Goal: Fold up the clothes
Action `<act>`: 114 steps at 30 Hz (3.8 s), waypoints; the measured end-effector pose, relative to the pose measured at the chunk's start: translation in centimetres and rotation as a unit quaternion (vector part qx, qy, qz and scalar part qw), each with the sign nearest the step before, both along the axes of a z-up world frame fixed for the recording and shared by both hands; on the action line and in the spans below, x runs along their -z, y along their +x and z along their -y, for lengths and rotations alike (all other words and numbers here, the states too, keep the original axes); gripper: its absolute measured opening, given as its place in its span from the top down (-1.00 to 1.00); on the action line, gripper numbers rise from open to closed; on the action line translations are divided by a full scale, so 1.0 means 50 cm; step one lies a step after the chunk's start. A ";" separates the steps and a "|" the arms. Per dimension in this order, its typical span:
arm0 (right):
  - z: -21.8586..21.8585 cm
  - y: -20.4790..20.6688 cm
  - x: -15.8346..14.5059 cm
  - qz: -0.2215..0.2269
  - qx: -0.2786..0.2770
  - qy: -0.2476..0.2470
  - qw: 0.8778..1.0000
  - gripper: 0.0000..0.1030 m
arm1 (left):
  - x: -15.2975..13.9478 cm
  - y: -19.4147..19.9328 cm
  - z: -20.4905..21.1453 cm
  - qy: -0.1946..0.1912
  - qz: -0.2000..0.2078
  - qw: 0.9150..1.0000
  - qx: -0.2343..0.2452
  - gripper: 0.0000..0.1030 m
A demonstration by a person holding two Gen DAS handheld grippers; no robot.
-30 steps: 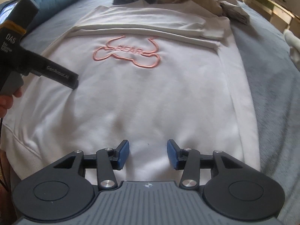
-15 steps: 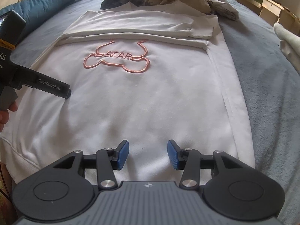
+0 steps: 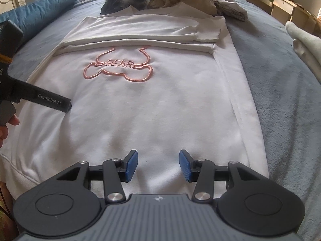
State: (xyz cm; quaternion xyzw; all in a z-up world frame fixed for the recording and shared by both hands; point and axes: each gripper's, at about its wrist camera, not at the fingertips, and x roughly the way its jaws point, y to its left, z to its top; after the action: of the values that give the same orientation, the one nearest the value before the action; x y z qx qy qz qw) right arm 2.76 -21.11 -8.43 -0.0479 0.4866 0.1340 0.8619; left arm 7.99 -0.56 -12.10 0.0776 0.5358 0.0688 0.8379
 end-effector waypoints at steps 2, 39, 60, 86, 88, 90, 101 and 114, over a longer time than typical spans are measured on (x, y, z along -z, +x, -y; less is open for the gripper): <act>0.000 0.000 0.000 0.001 0.000 0.000 1.000 0.07 | -0.001 -0.002 -0.007 -0.010 0.006 1.000 0.007 -1.00; -0.283 0.162 -0.069 0.131 -0.260 0.060 0.955 0.17 | -0.112 -0.015 -0.288 -0.092 0.190 0.977 0.018 -1.00; -0.502 0.288 0.036 0.138 -0.339 0.065 0.928 0.80 | -0.007 -0.031 -0.285 -0.064 0.153 0.986 0.017 -0.30; -0.412 0.323 -0.003 0.087 -0.246 0.156 0.953 1.00 | -0.006 -0.040 -0.295 -0.068 0.154 0.986 -0.001 -0.33; -0.367 0.309 -0.028 0.091 -0.230 0.158 0.956 1.00 | -0.008 -0.039 -0.297 -0.070 0.158 0.985 -0.001 -0.34; -0.320 0.298 -0.049 0.092 -0.217 0.159 0.959 1.00 | -0.009 -0.036 -0.299 -0.072 0.160 0.985 -0.003 -0.34; -0.386 0.303 -0.034 0.088 -0.267 0.148 0.948 0.90 | -0.010 -0.009 -0.304 -0.049 0.158 0.985 -0.057 -0.45; -0.465 0.337 0.047 0.055 -0.272 0.128 0.952 0.60 | -0.002 -0.012 -0.329 -0.043 0.156 0.984 -0.074 -0.57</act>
State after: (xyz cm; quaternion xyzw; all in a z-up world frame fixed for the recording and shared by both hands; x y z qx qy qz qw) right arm 19.62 2.11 -10.80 -0.0752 0.3857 0.4221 0.8170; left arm 7.41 15.91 -11.98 -0.0099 0.4055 0.1191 0.9063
